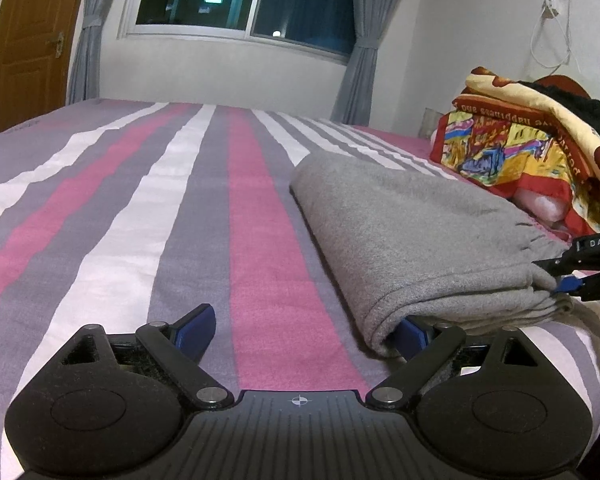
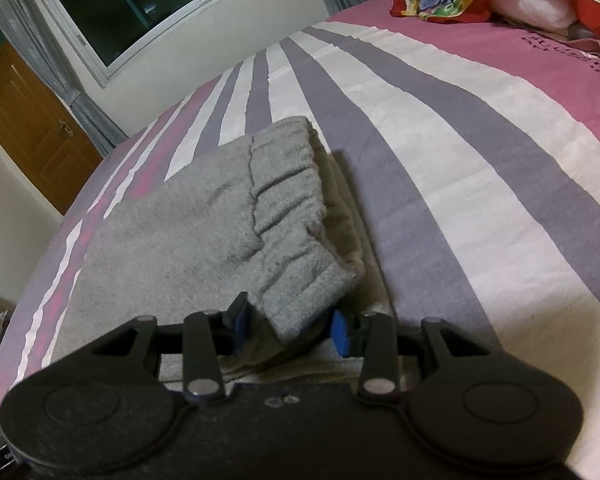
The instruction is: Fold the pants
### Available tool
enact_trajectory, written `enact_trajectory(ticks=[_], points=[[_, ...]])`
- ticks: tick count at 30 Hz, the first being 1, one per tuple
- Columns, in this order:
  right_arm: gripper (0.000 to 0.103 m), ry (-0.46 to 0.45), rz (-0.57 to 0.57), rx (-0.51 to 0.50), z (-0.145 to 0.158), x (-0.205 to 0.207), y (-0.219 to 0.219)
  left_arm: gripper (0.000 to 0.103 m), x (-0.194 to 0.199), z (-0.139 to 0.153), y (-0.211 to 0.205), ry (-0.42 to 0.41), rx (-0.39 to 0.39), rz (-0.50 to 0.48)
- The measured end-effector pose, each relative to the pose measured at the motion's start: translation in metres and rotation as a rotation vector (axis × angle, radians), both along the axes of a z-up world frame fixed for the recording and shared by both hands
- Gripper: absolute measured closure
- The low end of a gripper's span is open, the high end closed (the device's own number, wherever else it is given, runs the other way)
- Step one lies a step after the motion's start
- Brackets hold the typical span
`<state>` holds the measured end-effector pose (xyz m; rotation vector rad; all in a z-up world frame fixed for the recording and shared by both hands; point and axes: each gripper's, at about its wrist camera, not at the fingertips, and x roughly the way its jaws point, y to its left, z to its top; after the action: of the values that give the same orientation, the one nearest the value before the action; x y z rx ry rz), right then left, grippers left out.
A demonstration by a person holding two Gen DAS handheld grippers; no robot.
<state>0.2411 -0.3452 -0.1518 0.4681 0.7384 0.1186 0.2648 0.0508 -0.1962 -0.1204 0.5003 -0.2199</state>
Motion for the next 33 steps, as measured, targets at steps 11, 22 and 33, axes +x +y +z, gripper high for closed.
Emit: enact_trajectory(ticks=[11, 22, 33], points=[[0.064, -0.002, -0.009, 0.018, -0.003, 0.001, -0.001, 0.011, 0.005, -0.005, 0.001, 0.050, -0.005, 0.024], [0.047, -0.080, -0.014, -0.078, 0.027, -0.022, -0.028, 0.011, -0.016, 0.023, 0.023, 0.080, -0.013, -0.034], [0.081, -0.252, 0.178, -0.294, 0.054, 0.028, 0.018, 0.011, 0.083, 0.035, -0.021, 0.103, -0.048, 0.019]])
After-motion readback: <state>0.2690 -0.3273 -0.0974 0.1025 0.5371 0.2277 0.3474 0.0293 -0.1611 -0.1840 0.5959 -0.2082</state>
